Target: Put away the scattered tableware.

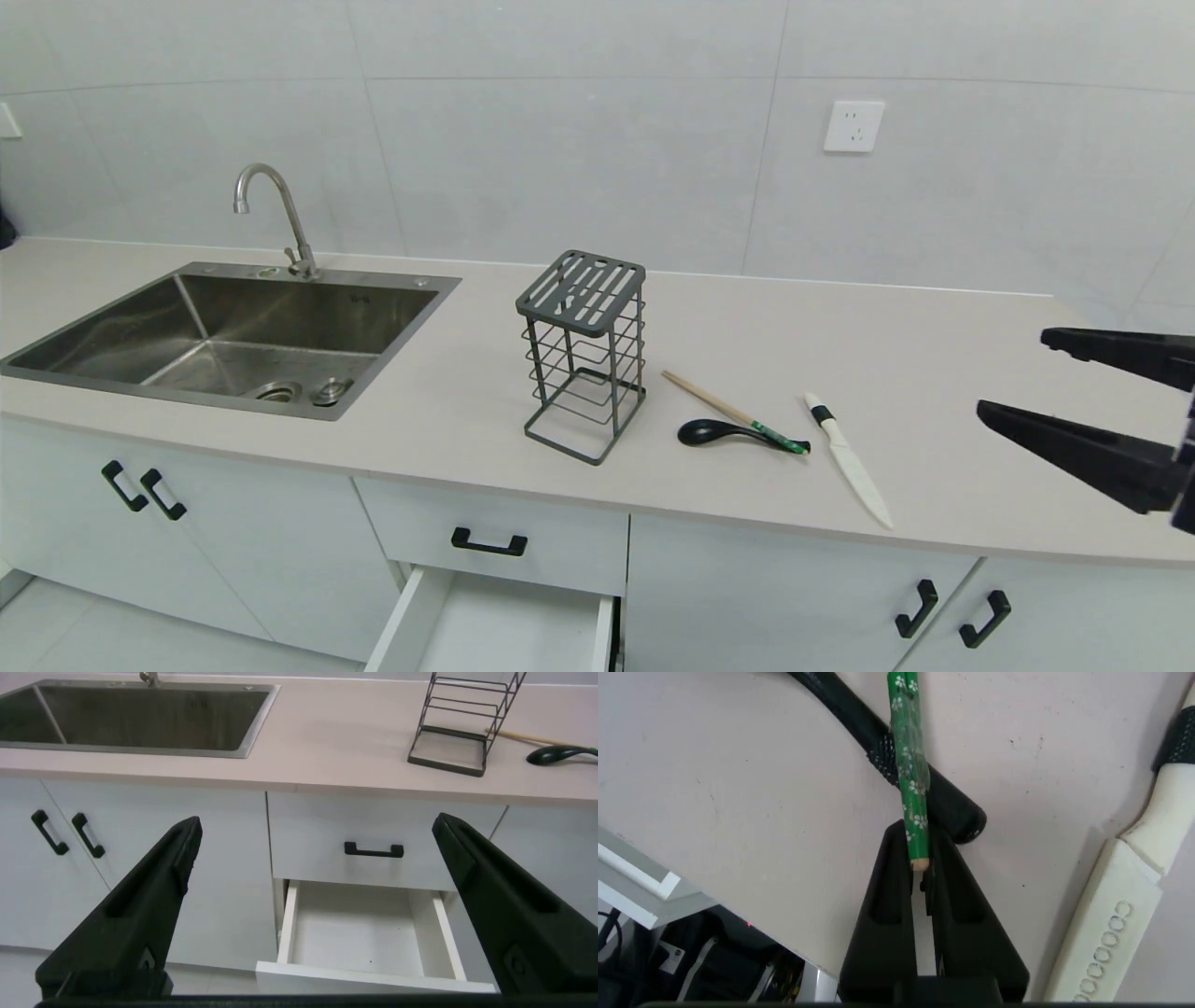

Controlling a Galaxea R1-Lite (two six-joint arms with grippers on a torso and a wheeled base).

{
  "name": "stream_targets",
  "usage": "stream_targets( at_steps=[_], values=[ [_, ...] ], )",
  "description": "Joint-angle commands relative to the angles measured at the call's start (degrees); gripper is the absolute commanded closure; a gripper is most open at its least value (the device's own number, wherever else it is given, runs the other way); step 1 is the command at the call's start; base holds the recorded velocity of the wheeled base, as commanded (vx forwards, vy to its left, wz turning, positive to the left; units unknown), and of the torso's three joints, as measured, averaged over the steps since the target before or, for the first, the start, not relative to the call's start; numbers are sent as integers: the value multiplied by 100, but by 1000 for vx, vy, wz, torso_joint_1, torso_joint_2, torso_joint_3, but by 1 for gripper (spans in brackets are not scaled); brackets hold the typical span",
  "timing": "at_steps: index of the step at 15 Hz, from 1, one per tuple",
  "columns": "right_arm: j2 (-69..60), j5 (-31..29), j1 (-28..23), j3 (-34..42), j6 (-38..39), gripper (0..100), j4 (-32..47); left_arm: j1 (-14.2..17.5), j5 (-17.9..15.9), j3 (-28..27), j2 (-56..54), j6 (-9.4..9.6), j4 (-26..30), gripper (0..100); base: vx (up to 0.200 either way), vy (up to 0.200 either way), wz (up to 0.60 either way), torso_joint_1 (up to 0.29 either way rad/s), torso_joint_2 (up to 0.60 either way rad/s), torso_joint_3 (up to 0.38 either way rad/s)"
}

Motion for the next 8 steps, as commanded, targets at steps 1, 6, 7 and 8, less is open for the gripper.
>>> stream_targets(
  at_steps=[1, 6, 7, 8],
  values=[
    [913, -25, 143, -335, -50, 0, 21, 4, -2, 0, 7, -1, -1, 0, 0, 0, 0, 0, 0, 0],
    [1985, -552, 582, -889, -94, 0, 627, 4, -2, 0, 7, -1, -1, 0, 0, 0, 0, 0, 0, 0],
    [2363, -631, 582, -942, -68, 0, 601, -5, -2, 0, 7, -1, -1, 0, 0, 0, 0, 0, 0, 0],
    [2706, -702, 591, -1056, -42, 0, 566, -5, -2, 0, 7, -1, -1, 0, 0, 0, 0, 0, 0, 0]
  ],
)
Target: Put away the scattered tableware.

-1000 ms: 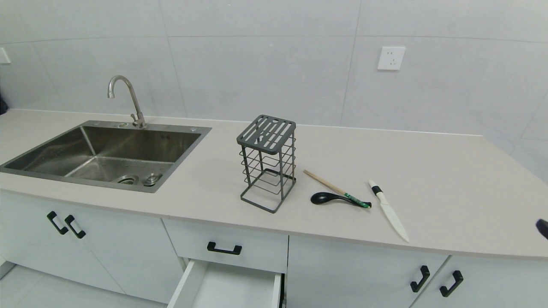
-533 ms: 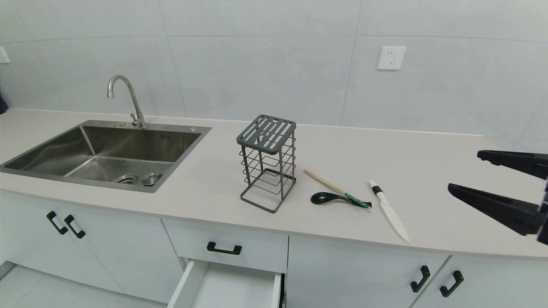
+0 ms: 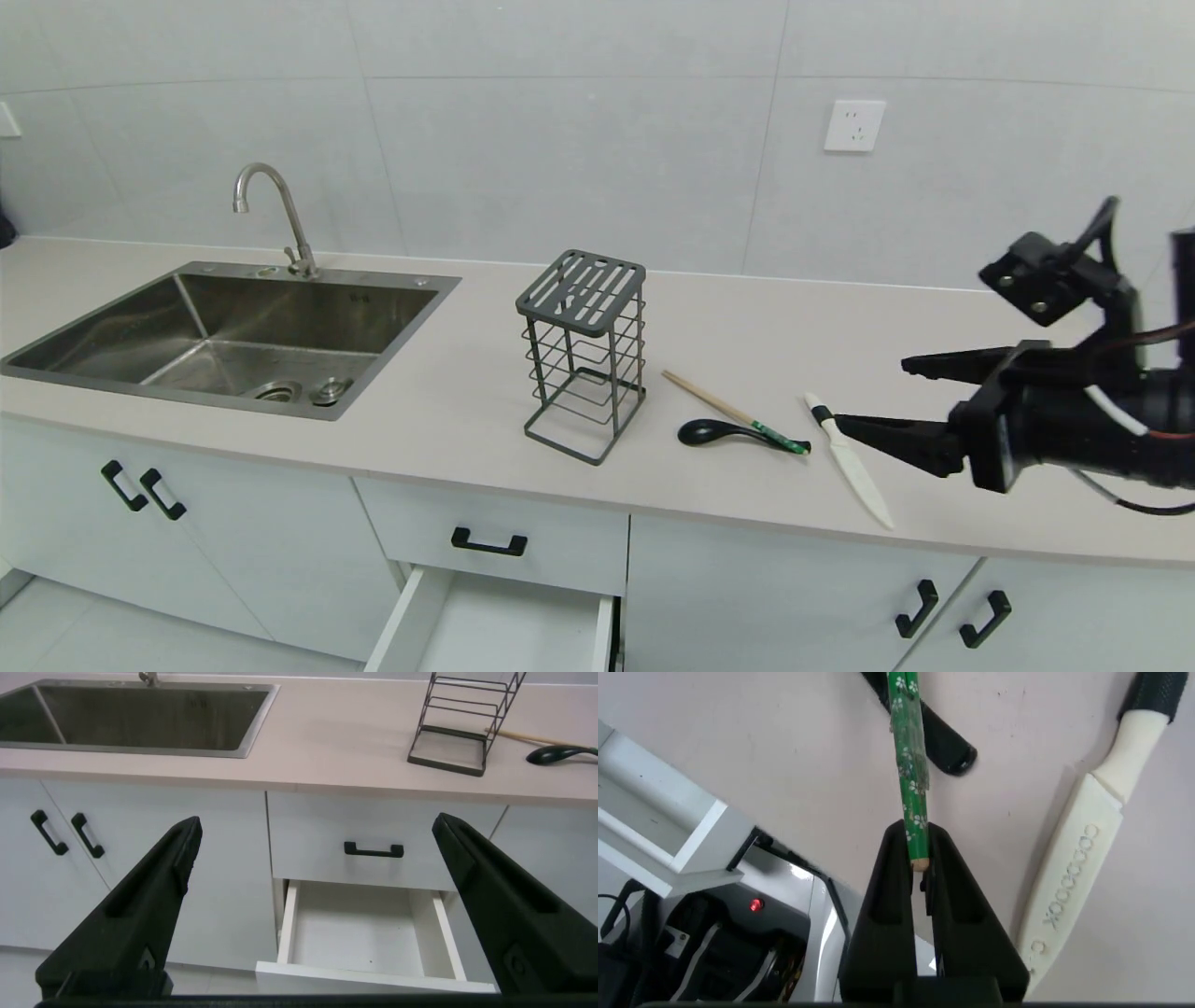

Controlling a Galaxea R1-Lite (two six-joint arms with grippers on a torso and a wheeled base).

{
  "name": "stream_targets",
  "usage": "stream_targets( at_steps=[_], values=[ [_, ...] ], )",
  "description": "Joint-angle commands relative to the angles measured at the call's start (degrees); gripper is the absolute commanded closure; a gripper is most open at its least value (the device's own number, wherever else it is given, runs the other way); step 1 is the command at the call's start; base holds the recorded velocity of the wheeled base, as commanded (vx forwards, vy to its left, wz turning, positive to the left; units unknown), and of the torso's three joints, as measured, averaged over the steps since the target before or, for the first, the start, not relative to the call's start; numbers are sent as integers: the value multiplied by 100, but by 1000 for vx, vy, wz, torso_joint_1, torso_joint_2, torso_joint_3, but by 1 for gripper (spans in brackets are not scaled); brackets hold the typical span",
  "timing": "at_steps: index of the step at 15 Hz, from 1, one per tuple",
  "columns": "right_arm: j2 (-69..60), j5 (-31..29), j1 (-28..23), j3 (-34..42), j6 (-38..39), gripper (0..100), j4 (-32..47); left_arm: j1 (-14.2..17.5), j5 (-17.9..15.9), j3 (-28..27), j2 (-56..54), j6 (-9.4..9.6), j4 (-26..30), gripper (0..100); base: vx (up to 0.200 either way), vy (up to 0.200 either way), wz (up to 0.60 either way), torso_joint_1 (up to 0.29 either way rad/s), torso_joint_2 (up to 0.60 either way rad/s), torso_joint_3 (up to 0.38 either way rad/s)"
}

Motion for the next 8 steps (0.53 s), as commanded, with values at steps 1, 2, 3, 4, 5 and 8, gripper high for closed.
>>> stream_targets(
  at_steps=[1, 2, 3, 4, 5, 8],
  values=[
    [1059, -205, 71, -295, 38, 0, -39, 0, 1, 0, 7, 1, -1, 0, 0, 0, 0, 0, 0, 0],
    [1411, -363, 80, -401, 82, 0, -144, 0, 1, 0, 7, 1, -1, 0, 0, 0, 0, 0, 0, 0],
    [1666, -451, 71, -410, 363, 0, -355, 0, 1, 0, 7, 1, -1, 0, 0, 0, 0, 0, 0, 0],
    [1815, -548, 36, -357, 600, 0, -592, 0, 1, 0, 7, 1, -1, 0, 0, 0, 0, 0, 0, 0],
    [1894, -618, 18, -313, 715, 0, -707, 0, 1, 0, 7, 1, -1, 0, 0, 0, 0, 0, 0, 0],
    [2298, -750, -26, -401, 803, 0, -839, 0, 1, 0, 7, 1, -1, 0, 0, 0, 0, 0, 0, 0]
  ],
)
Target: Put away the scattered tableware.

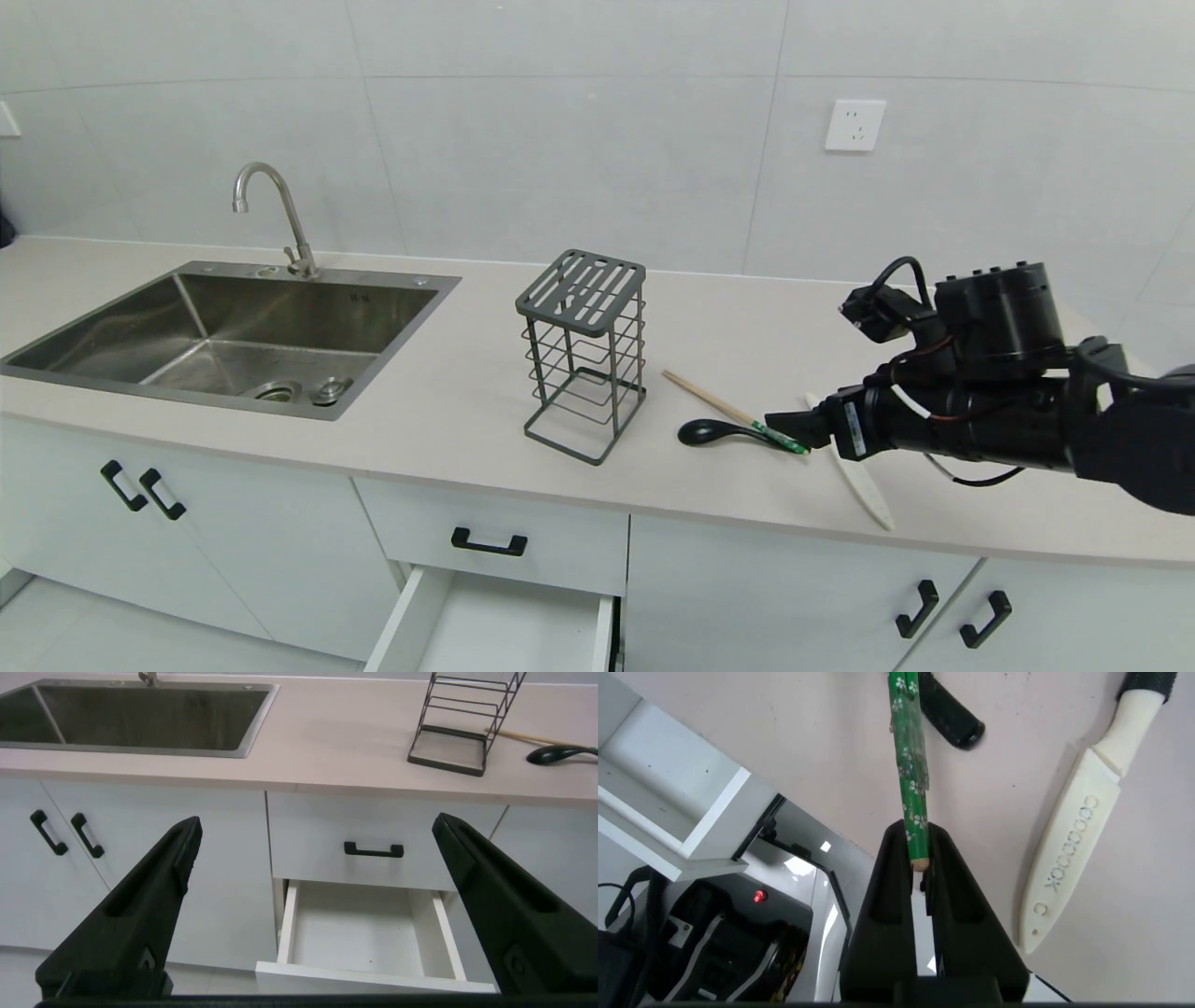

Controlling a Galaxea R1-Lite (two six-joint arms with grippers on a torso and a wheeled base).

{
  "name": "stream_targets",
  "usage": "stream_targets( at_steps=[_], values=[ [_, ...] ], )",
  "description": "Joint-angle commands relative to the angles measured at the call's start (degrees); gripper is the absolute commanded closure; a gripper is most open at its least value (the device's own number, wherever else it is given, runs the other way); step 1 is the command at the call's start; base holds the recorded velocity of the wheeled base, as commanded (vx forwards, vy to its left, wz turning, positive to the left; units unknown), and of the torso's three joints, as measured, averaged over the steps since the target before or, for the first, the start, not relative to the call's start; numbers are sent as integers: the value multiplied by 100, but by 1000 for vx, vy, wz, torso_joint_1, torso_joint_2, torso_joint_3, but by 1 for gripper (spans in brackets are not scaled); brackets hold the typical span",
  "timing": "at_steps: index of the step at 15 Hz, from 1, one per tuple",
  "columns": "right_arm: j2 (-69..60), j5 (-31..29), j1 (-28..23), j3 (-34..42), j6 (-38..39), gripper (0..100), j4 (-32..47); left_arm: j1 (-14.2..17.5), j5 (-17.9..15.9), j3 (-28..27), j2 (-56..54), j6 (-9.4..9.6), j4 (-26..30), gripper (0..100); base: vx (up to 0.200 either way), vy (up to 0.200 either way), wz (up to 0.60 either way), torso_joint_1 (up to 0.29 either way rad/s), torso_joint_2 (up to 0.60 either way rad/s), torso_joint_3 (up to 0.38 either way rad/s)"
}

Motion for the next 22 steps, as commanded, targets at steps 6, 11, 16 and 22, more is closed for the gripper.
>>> stream_targets(
  at_steps=[6, 11, 16, 22],
  values=[
    [945, 3, -319, 104, -687, 0, -430, 0, -2, 0, 7, -1, -8, 0, 0, 0, 0, 0, 0, 0],
    [1481, -32, -275, -89, -722, 0, -571, 0, -2, 0, 7, -1, 1, 0, 0, 0, 0, 0, 0, 0],
    [1832, -41, -275, -318, -731, 0, -562, 0, -2, 0, 7, -1, 1, 0, 0, 0, 0, 0, 0, 0],
    [2096, -41, -266, -406, -740, 0, -685, 0, -2, 0, 7, -1, 1, 0, 0, 0, 0, 0, 0, 0]
  ],
)
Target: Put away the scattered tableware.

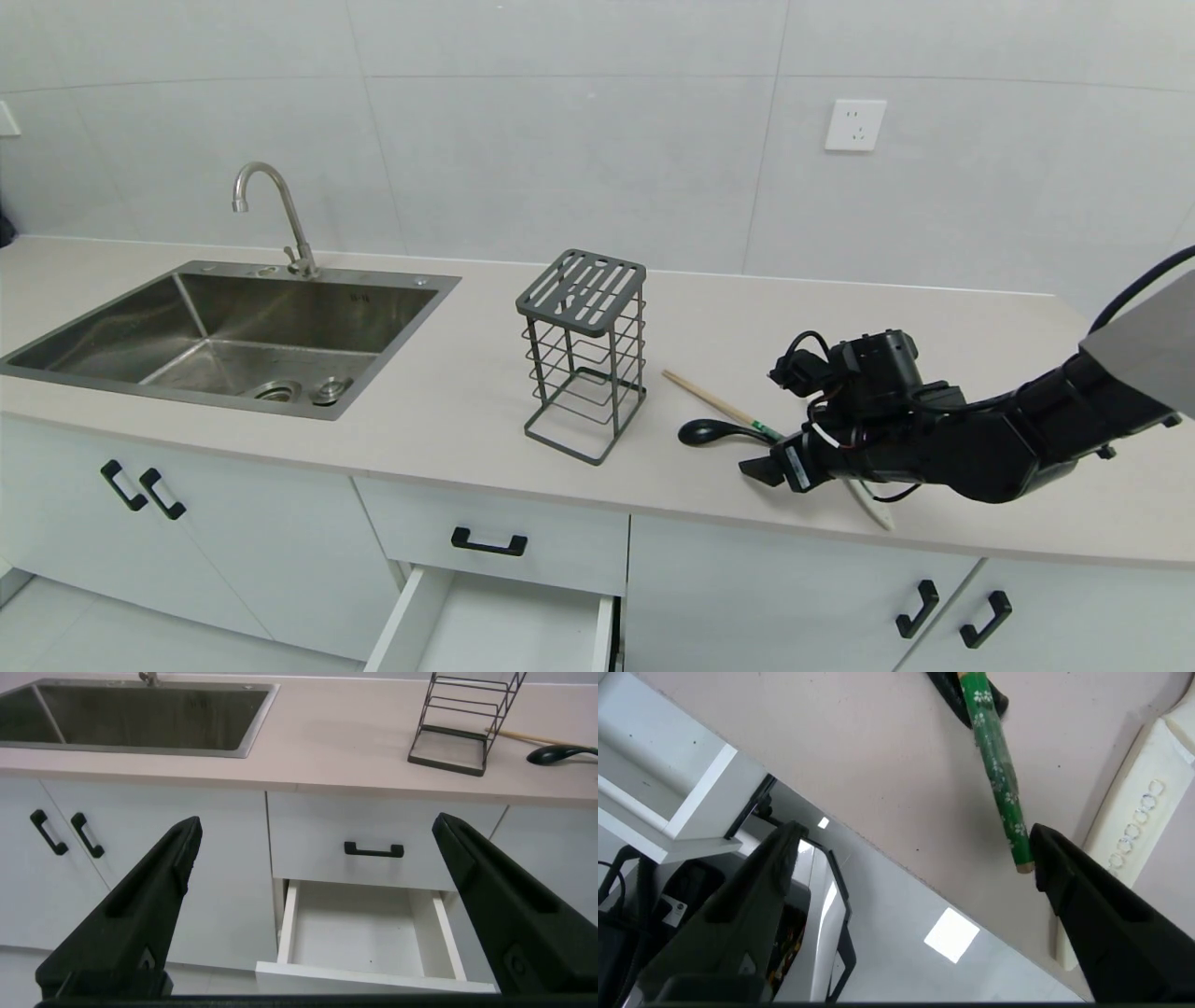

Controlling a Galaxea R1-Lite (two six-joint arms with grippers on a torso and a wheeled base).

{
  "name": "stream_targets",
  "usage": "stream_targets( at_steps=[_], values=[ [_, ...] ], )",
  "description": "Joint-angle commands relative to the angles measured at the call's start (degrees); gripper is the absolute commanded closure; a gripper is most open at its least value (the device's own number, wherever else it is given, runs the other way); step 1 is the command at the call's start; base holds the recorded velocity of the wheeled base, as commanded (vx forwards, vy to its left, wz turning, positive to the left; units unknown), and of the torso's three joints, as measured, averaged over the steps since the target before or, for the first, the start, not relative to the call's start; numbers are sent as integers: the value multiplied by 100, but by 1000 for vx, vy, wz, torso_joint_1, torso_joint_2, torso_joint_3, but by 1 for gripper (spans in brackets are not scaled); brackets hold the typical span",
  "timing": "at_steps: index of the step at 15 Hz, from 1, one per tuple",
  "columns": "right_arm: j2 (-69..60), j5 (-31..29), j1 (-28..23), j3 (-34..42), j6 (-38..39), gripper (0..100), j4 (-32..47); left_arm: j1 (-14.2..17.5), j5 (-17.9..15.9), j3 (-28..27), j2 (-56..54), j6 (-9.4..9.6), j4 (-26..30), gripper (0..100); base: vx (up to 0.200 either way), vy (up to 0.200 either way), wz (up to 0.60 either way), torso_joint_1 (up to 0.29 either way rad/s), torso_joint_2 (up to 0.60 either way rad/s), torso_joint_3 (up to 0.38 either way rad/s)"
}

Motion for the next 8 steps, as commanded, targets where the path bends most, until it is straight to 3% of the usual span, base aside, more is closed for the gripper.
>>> stream_targets(
  at_steps=[1, 8],
  values=[
    [94, -4, 3, -9, -1, 0, 4, 0, 1, 0, 7, -1, -4, 0, 0, 0, 0, 0, 0, 0],
    [15, -57, 135, 140, -36, 0, -5, 9, 1, 0, 7, -1, -4, 0, 0, 0, 0, 0, 0, 0]
  ],
)
